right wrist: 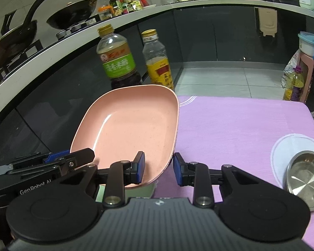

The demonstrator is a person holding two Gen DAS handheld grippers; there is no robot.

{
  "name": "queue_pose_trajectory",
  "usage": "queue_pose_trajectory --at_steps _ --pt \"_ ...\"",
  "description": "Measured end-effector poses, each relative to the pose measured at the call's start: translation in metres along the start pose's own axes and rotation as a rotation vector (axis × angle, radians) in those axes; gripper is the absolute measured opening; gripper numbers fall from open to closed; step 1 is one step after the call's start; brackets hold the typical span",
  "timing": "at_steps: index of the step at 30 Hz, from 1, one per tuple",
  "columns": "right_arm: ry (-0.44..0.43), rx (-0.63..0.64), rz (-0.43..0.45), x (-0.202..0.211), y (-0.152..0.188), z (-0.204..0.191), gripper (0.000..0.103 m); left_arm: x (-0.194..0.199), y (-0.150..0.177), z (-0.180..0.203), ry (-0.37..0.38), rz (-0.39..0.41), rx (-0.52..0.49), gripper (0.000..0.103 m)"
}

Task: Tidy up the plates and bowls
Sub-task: 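Lower the pink dish onto the green plate with the left gripper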

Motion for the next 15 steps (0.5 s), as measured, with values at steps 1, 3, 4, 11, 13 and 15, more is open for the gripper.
queue_pose_trajectory --at_steps 1,3,4,11,13,15 --pt "0.000 0.003 -0.001 -0.001 0.001 -0.003 0.028 0.001 0.001 -0.002 -0.002 0.000 0.001 0.022" --pt "-0.002 0.008 -0.003 -0.002 0.001 -0.008 0.028 0.003 0.002 -0.005 -0.004 0.001 0.005 0.022" --pt "-0.003 0.009 -0.004 -0.002 0.002 -0.010 0.028 0.004 0.003 -0.007 -0.004 0.002 0.007 0.022" --pt "-0.012 0.015 -0.014 -0.006 0.004 -0.020 0.028 0.009 0.004 -0.012 -0.005 0.005 0.018 0.022" --pt "-0.016 0.014 -0.016 -0.006 0.005 -0.022 0.028 0.010 0.005 -0.012 -0.006 0.006 0.018 0.022" --pt "-0.017 0.014 -0.016 -0.006 0.004 -0.023 0.028 0.011 0.005 -0.013 -0.006 0.008 0.020 0.022"
Point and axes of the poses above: each gripper's, at about its wrist camera, not at the fingertips, and x roughly against the way its jaws point, z to its right, y to its underside, the point moved 7 cm from there along -x, roughly the way its jaws point, and after that the axes turned 1 degree about y, right-handed, at the moved point
